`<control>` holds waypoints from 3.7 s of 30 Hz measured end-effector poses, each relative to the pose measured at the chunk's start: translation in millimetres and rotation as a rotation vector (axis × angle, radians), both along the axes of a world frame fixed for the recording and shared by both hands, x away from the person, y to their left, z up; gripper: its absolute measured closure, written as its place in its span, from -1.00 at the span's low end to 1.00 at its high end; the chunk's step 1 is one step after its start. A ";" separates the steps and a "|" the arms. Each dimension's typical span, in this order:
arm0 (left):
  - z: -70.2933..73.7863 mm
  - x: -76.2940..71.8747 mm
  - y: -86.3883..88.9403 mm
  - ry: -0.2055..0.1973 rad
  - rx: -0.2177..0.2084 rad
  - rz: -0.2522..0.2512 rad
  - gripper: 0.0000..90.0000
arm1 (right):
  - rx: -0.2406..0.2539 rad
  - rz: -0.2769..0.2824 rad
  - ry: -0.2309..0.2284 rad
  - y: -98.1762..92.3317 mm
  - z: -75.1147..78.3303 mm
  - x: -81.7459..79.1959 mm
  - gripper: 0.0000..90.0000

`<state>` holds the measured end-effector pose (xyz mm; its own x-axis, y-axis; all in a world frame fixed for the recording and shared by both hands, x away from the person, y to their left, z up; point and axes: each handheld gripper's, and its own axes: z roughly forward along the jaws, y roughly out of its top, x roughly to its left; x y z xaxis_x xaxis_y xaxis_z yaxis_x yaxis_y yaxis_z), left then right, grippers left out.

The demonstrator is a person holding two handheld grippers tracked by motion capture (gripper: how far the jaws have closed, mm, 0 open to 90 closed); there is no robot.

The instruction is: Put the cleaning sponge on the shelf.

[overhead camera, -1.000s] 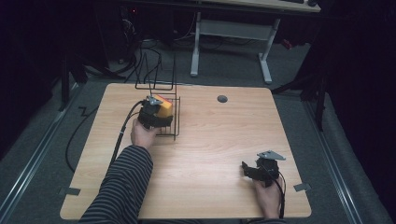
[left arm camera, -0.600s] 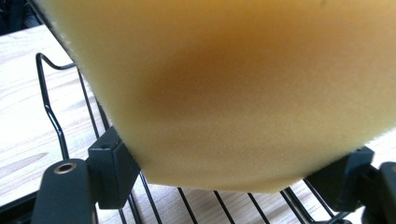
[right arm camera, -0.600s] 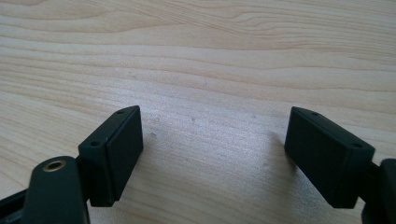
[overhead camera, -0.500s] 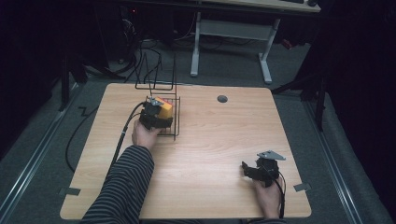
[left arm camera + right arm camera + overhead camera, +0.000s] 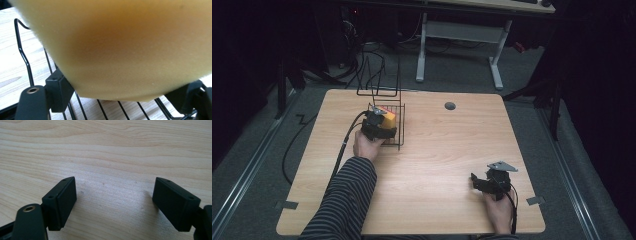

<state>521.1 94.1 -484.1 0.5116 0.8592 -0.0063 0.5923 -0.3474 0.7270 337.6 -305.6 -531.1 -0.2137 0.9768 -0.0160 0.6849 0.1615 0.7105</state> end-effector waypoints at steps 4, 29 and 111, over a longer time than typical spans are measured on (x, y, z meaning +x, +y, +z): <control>-0.3 -1.2 -0.6 -0.006 0.006 -0.004 -0.57 | 0.000 0.000 0.000 0.0 0.0 0.0 -0.57; 12.1 -17.0 8.3 -0.001 -0.047 -0.027 -0.96 | 0.000 0.000 0.000 0.0 0.0 0.0 -0.57; 56.0 -123.0 96.1 -0.158 -0.197 0.027 -0.72 | 0.000 -0.001 -0.001 0.1 -0.1 0.0 -0.57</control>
